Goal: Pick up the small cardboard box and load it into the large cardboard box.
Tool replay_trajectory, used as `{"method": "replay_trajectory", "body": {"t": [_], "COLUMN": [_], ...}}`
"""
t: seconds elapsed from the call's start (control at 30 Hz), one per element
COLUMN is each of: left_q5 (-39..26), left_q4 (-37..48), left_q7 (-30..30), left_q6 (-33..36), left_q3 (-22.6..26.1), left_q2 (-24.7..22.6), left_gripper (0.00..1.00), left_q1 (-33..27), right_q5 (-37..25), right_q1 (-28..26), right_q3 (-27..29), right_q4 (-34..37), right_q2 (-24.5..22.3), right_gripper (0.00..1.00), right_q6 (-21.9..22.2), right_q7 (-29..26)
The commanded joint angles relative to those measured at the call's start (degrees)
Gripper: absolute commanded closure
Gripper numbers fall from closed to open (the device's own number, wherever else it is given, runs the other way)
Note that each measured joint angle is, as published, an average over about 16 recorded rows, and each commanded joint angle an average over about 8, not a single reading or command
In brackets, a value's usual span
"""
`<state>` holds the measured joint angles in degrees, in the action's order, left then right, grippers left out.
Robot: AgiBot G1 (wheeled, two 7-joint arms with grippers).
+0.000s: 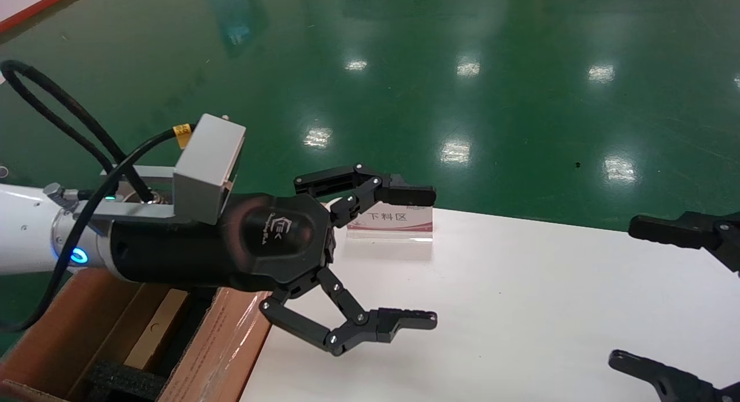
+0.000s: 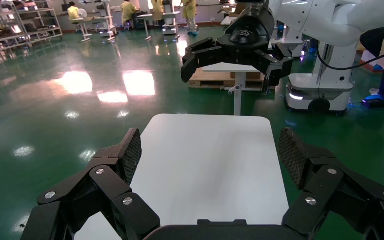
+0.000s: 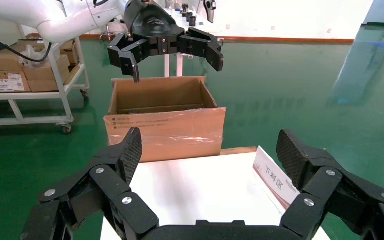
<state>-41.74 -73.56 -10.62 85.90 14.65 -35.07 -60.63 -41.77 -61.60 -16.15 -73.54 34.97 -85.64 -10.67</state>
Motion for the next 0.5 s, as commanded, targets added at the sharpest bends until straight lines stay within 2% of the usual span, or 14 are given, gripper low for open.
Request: {"method": "replay_trajectory", "body": {"t": [0.03,0.5], "left_q5": [0.06,0.02], "left_q4": [-0.02,-0.02], "left_q7": [0.06,0.01], "left_q6": [0.12,0.04], "left_q3": [-0.9,-0.33], "left_q2": [-0.03,-0.01], "left_gripper": [0.0,0.0], "left_q1": [0.61,0.22], "right_q5": [-0.02,-0.07], "right_q1": [0.01,0.0], "right_q3": [0.03,0.08], "right_q4": [-0.01,0.01], "right_q2": [0.01,0.05], "right_gripper": [0.0,0.0], "right_q6": [-0.01,-0.07], "right_q7": [-0.02,-0.04]}}
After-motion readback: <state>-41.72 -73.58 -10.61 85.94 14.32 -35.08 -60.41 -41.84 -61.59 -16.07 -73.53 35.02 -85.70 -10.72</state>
